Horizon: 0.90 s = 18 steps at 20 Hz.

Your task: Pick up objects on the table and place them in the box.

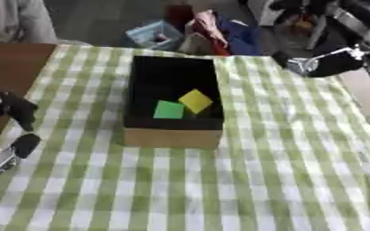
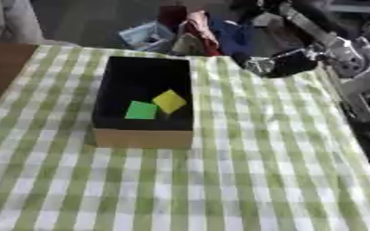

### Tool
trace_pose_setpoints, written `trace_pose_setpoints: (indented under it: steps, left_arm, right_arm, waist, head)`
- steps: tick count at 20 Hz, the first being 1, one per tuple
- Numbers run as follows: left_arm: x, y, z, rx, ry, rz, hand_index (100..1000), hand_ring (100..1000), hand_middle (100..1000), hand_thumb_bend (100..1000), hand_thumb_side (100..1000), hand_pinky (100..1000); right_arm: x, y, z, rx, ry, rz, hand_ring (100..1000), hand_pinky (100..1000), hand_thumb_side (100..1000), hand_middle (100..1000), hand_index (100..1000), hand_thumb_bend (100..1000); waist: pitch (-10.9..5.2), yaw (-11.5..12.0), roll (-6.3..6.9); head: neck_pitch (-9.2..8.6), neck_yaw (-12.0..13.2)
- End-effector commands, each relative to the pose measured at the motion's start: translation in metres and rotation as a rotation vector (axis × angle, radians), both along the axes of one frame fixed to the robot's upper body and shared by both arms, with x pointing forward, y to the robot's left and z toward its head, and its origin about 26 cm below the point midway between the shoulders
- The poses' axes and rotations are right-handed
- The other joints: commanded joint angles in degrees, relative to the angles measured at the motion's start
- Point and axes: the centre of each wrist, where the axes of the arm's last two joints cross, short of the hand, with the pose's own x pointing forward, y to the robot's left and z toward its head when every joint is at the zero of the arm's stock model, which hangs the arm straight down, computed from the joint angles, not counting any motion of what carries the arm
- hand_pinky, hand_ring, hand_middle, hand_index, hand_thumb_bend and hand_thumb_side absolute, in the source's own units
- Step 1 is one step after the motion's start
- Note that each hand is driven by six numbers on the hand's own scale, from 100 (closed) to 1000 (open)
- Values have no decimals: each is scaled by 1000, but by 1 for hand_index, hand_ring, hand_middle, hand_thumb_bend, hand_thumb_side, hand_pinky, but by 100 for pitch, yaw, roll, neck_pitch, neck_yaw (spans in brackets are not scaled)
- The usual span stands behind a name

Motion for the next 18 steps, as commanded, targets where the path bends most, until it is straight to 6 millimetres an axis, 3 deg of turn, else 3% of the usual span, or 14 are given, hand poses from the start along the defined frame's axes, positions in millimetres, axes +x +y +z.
trace_pose_setpoints:
  steps: [1,8,18]
  left_arm:
    - [-2,4,5,-16,-27,19,696,501,506,407,448,729]
    - [-4,6,0,-50,-29,40,692,497,499,391,450,725]
    - [-5,4,-6,-83,-21,39,691,493,497,376,470,724]
  right_arm:
    - [-20,-10,11,84,-38,-19,660,736,181,757,830,218]
    - [-41,-18,-28,306,65,-47,622,718,219,720,804,110]
    - [-56,-17,-67,486,192,-76,599,707,266,691,787,100]
  waist:
    - [-79,-37,36]
    - [-50,-80,71]
    - [5,-91,132]
  head:
    - [-48,64]
    - [-1,154]
    - [136,143]
